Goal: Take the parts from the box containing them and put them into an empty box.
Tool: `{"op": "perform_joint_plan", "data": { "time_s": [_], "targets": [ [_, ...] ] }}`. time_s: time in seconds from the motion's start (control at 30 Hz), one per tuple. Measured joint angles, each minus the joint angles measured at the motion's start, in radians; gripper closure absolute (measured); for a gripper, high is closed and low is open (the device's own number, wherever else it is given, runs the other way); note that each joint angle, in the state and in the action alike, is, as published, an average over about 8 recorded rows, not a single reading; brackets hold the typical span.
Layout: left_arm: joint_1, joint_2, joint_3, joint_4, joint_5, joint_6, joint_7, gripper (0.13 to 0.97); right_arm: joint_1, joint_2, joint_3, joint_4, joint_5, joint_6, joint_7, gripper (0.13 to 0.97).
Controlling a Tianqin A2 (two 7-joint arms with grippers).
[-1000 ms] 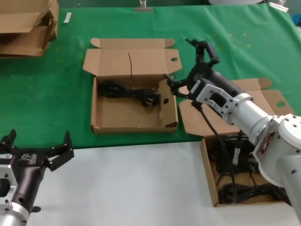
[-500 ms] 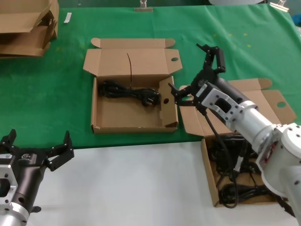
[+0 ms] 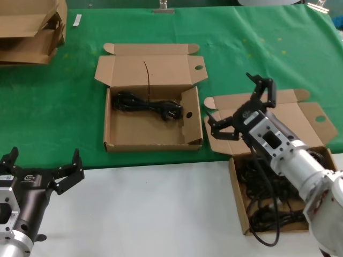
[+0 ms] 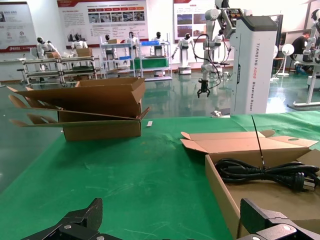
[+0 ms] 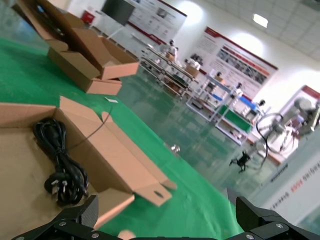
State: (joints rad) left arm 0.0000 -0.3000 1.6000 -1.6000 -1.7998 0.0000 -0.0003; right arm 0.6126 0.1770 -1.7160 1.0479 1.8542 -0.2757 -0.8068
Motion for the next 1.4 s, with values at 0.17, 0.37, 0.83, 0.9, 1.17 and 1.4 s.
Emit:
{"op": "perform_joint_plan", "data": {
  "time_s": [0.17,0.37,0.83,0.9,1.17,1.4],
  "targets": [
    [0.000,0.000,0.000,0.000,0.000,0.000,0.000,0.132,-0.055,0.011,0.010,0.049,-0.005,0.025,0.072,0.129],
    [0.000,0.000,0.000,0.000,0.000,0.000,0.000,0.132,-0.120,0.024,0.023,0.109,-0.011,0.054,0.158,0.129],
    [0.000,0.000,0.000,0.000,0.000,0.000,0.001,0.132,-0.273,0.055,0.052,0.246,-0.024,0.123,0.359,0.129],
    [0.000,0.000,0.000,0.000,0.000,0.000,0.000,0.132,-0.295,0.059,0.056,0.266,-0.026,0.133,0.388,0.129],
    [0.000,0.000,0.000,0.000,0.000,0.000,0.000,0.132,-0.383,0.077,0.073,0.345,-0.034,0.172,0.504,0.129],
    [0.000,0.000,0.000,0.000,0.000,0.000,0.000,0.132,-0.459,0.092,0.087,0.414,-0.041,0.206,0.604,0.129]
  ]
}}
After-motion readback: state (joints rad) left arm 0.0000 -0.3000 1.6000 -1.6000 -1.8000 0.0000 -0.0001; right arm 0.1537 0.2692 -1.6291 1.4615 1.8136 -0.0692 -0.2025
